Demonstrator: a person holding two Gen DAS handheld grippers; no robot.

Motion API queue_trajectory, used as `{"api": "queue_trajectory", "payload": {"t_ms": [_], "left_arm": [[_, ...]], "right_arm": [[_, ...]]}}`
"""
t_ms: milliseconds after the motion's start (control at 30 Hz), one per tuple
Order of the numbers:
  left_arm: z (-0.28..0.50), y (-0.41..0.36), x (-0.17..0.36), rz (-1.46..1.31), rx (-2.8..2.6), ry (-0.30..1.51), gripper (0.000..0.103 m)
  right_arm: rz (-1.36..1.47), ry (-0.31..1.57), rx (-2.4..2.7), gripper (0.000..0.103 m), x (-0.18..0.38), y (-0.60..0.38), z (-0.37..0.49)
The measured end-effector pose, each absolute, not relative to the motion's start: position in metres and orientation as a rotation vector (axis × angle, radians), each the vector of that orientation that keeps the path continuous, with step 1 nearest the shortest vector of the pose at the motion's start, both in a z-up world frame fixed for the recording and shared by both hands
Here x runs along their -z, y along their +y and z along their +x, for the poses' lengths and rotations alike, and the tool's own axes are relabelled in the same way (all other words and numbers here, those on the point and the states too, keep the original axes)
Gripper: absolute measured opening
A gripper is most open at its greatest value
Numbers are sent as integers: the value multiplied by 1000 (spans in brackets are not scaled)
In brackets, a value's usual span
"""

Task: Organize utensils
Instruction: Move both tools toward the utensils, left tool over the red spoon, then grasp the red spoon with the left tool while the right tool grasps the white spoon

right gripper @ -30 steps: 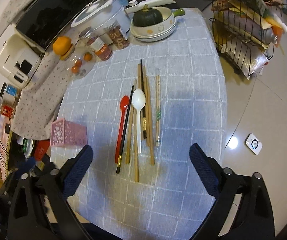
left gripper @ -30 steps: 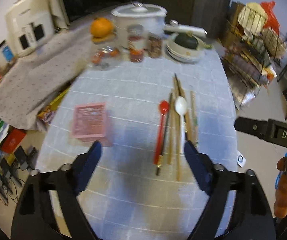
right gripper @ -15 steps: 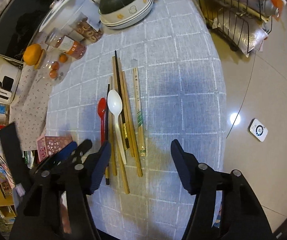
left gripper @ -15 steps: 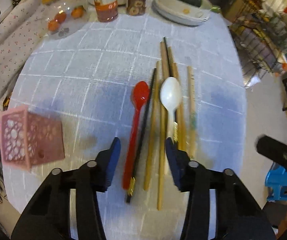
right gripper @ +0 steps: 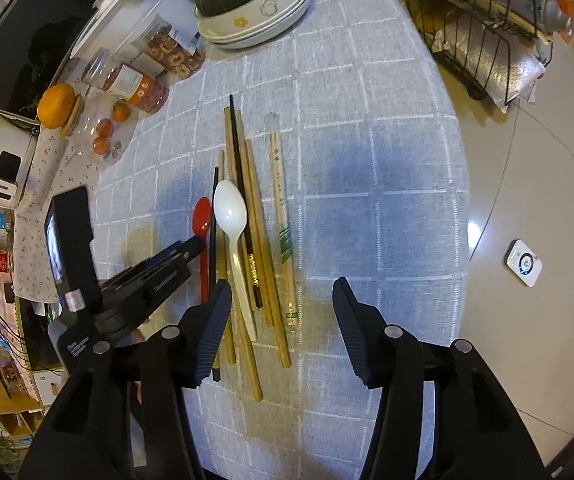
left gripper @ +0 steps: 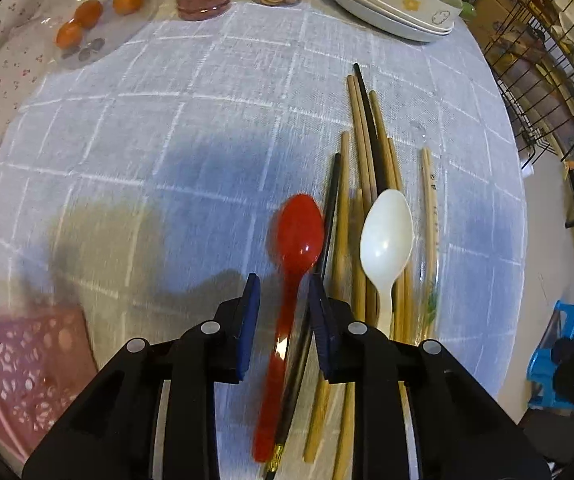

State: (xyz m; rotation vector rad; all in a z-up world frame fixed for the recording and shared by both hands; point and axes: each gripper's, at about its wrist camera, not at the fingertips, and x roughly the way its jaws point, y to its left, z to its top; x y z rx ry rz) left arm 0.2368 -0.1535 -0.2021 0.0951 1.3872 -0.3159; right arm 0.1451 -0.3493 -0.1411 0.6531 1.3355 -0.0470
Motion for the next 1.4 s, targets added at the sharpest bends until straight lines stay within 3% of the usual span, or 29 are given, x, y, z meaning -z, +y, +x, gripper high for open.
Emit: {"api": "queue_trajectory", "payload": {"t_ms": [67,133,333,533,600,633,800,933,1100,1167,1233,1300,1400], "left_arm": [[239,-157,209,119,304,1392,23],[239,-156,212,127,286,1374,9],[235,-140,200,49,281,1360,8],[206,-112,149,-25,313,1262,7],[193,-107,128,-46,318,1220,6],[187,-104,120,-58,320,1205,0],[167,-79,73,-104,355,1094,0],[161,-75,74,-129,420,1138,0],[167,-77,93,-133,406,1203,0],[168,-82,97,-115,385,1212,2],[170,-87,102,-81,368,1224,17],[174,-93,115,-47,338,1237,25],[182,-100,134,-5,305,1265,26]], "right_arm": [[654,1335,41,53,141,-347,146],[644,1329,36,53,140,-346,148],[563,1343,39,48,149,-343,154],[572,1357,-40,37,166,-330,168],[565,1360,-65,36,171,-320,175],[552,1362,-71,35,174,-312,180],[441,1385,-78,34,188,-278,198],[376,1416,-37,34,198,-262,210],[330,1431,-5,22,207,-251,220],[316,1436,15,10,211,-248,219],[317,1424,15,9,207,-251,218],[353,1394,-5,9,197,-260,214],[399,1371,-13,9,181,-276,208]]}}
